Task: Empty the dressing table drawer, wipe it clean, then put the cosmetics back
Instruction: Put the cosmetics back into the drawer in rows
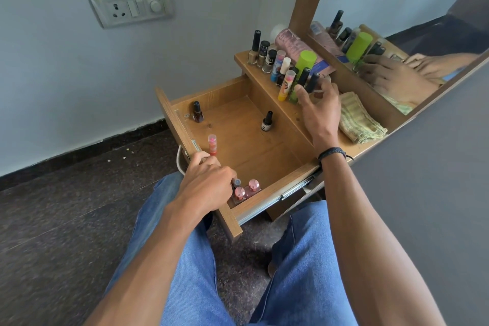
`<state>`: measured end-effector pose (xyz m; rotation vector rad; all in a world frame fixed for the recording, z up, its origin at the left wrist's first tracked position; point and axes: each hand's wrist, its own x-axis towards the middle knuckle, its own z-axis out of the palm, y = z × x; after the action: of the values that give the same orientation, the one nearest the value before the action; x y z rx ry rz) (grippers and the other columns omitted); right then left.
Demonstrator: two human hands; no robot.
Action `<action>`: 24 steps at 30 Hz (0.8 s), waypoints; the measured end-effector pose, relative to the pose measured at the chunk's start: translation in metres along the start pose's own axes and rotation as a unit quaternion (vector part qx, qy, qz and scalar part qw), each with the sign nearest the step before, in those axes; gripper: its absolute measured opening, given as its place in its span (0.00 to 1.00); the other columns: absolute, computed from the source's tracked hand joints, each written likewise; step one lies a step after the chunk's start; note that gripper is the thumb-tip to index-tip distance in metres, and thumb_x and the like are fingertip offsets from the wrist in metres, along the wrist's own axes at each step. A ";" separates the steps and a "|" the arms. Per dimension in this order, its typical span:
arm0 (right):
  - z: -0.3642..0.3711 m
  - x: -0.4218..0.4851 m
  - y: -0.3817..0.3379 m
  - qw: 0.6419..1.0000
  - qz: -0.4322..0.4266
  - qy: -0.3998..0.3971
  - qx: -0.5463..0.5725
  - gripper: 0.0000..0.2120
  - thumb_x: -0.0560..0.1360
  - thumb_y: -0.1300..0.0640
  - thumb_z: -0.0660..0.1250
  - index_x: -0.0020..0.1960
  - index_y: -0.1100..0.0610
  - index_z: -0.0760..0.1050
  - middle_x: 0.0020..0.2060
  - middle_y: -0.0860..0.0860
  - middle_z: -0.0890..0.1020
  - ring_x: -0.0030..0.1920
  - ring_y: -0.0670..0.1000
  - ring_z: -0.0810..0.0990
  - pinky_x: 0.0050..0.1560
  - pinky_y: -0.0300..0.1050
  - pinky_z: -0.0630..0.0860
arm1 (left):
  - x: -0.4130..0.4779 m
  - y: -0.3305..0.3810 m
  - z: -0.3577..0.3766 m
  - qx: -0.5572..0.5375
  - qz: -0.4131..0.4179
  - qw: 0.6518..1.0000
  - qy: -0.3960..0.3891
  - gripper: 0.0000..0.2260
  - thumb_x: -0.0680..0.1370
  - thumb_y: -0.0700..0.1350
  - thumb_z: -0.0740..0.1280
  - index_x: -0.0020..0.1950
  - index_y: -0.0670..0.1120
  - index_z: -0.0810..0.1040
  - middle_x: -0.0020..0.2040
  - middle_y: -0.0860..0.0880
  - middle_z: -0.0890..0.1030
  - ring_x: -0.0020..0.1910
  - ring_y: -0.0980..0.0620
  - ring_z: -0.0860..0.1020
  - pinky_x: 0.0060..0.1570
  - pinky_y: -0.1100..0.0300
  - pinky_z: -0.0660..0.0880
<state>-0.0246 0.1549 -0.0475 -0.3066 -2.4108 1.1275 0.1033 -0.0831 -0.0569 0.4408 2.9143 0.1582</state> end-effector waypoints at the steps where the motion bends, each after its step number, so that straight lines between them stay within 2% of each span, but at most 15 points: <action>1: 0.000 0.000 0.000 1.000 0.002 0.001 -0.003 0.24 0.75 0.36 0.69 0.62 0.52 0.77 0.56 0.48 0.79 0.57 0.51 0.77 0.59 0.55 0.77 | 0.000 0.000 -0.001 -0.001 -0.002 1.000 -0.002 0.21 0.79 0.36 0.57 0.65 0.53 0.81 0.57 0.49 0.82 0.68 0.50 0.69 0.62 0.56 0.49; 7: 0.001 0.002 -0.005 1.000 0.013 -0.002 -0.021 0.23 0.75 0.35 0.68 0.60 0.52 0.77 0.55 0.48 0.80 0.56 0.53 0.78 0.56 0.56 0.77 | -0.001 0.000 -0.001 -0.006 -0.001 1.000 -0.004 0.21 0.78 0.36 0.58 0.64 0.53 0.81 0.56 0.49 0.83 0.67 0.50 0.70 0.62 0.56 0.50; 10: 0.000 0.001 -0.007 1.000 0.020 -0.003 -0.012 0.20 0.76 0.39 0.69 0.59 0.53 0.77 0.54 0.48 0.79 0.55 0.54 0.78 0.56 0.54 0.77 | -0.001 0.001 -0.002 -0.008 -0.001 1.000 -0.004 0.21 0.79 0.36 0.58 0.64 0.52 0.81 0.57 0.49 0.83 0.68 0.50 0.69 0.63 0.56 0.50; 12: -0.002 0.000 -0.008 1.000 0.020 -0.005 -0.001 0.16 0.77 0.42 0.70 0.55 0.52 0.77 0.52 0.48 0.78 0.53 0.53 0.78 0.53 0.53 0.77 | -0.001 0.002 -0.002 -0.014 -0.001 1.000 -0.006 0.21 0.79 0.36 0.58 0.65 0.53 0.81 0.58 0.49 0.82 0.68 0.49 0.69 0.64 0.55 0.51; 14: -0.004 -0.001 -0.009 1.000 0.013 -0.006 0.012 0.12 0.77 0.44 0.71 0.50 0.52 0.75 0.50 0.47 0.78 0.50 0.51 0.78 0.51 0.51 0.77 | 0.000 0.000 0.000 -0.034 0.002 0.999 -0.004 0.21 0.80 0.37 0.58 0.66 0.55 0.80 0.58 0.51 0.83 0.68 0.50 0.69 0.65 0.55 0.51; 16: -0.007 -0.003 -0.009 0.999 0.012 -0.004 0.033 0.12 0.77 0.46 0.72 0.52 0.54 0.78 0.51 0.47 0.78 0.47 0.49 0.77 0.49 0.48 0.76 | 0.002 -0.002 0.003 -0.064 0.006 0.998 0.003 0.22 0.80 0.36 0.58 0.67 0.55 0.78 0.56 0.55 0.84 0.66 0.53 0.71 0.68 0.56 0.51; 20: -0.011 -0.009 -0.008 0.997 0.034 0.023 0.065 0.13 0.77 0.48 0.73 0.54 0.57 0.81 0.49 0.47 0.78 0.42 0.44 0.75 0.47 0.48 0.75 | 0.004 -0.002 0.005 -0.127 -0.005 0.991 0.053 0.25 0.79 0.33 0.59 0.70 0.55 0.75 0.60 0.58 0.82 0.64 0.56 0.73 0.69 0.57 0.57; 22: -0.013 -0.011 -0.008 0.994 0.046 0.039 0.087 0.13 0.76 0.48 0.73 0.52 0.58 0.81 0.48 0.48 0.79 0.43 0.47 0.76 0.48 0.52 0.77 | 0.006 -0.004 0.005 -0.153 -0.009 0.985 0.082 0.25 0.80 0.33 0.59 0.72 0.54 0.74 0.62 0.58 0.81 0.64 0.56 0.73 0.68 0.56 0.60; 24: -0.014 -0.019 -0.010 0.993 0.048 0.050 0.099 0.13 0.76 0.50 0.73 0.51 0.59 0.81 0.48 0.50 0.79 0.45 0.49 0.75 0.47 0.51 0.76 | 0.006 -0.005 0.003 -0.179 -0.012 0.978 0.108 0.23 0.81 0.34 0.60 0.73 0.53 0.74 0.63 0.58 0.80 0.64 0.55 0.73 0.68 0.55 0.64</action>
<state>-0.0009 0.1505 -0.0379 -0.4074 -2.1963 1.3507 0.0967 -0.0857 -0.0619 0.3442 3.0008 0.7580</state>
